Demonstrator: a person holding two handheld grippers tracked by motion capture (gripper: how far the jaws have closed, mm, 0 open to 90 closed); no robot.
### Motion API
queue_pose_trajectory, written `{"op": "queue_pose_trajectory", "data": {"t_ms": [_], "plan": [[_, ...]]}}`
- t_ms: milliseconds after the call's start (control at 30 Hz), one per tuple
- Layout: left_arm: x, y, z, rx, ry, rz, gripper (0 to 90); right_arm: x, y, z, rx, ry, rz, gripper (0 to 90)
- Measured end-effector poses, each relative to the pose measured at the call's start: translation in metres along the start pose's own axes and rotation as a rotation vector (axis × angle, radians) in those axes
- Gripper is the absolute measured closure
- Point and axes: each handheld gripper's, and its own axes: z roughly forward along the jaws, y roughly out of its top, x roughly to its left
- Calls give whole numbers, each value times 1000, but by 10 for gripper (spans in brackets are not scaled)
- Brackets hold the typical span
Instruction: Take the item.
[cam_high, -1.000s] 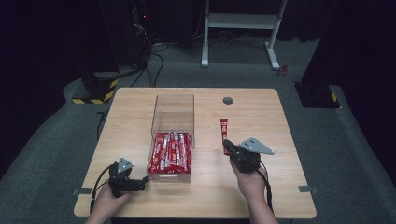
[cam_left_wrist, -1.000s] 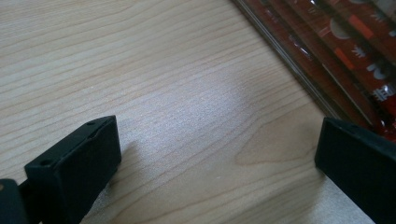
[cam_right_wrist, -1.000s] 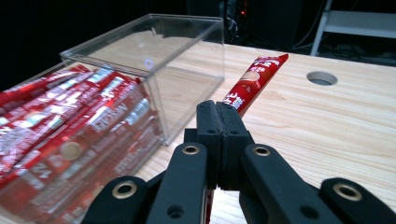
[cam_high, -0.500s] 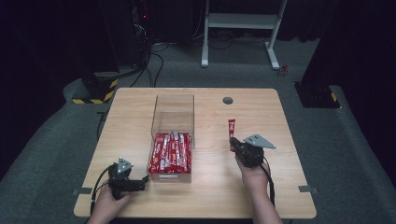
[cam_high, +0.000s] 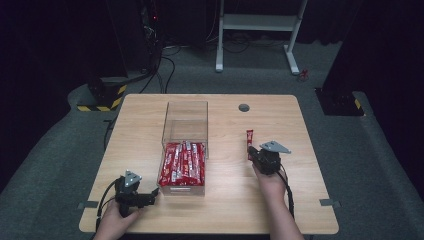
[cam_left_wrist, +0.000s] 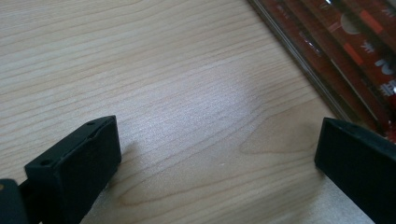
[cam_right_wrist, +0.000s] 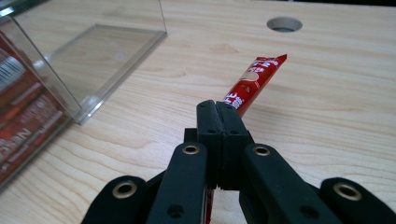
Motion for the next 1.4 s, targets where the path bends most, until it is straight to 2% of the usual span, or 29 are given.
{"op": "queue_pose_trajectory", "data": {"t_ms": [367, 700, 933, 1100, 1133, 1167, 1400], "plan": [[1, -2, -2, -6, -9, -8, 6, -3, -11, 22, 86, 4, -10, 900], [1, -3, -3, -4, -11, -2, 6, -5, -14, 29, 116, -15, -13, 896], [1, -3, -3, -4, -11, -2, 6, -6, -15, 30, 117, -15, -8, 881], [1, -3, -3, -5, -11, -4, 6, -5, -13, 28, 105, -12, 2, 764], [1, -3, -3, -5, -11, -4, 6, -5, -13, 28, 105, -12, 2, 764], [1, -3, -3, -5, -11, -3, 6, -4, -11, 26, 92, -13, -8, 707], [1, -3, -3, -6, -13, -2, 6, 2, -7, 21, 69, -12, -18, 584]]}}
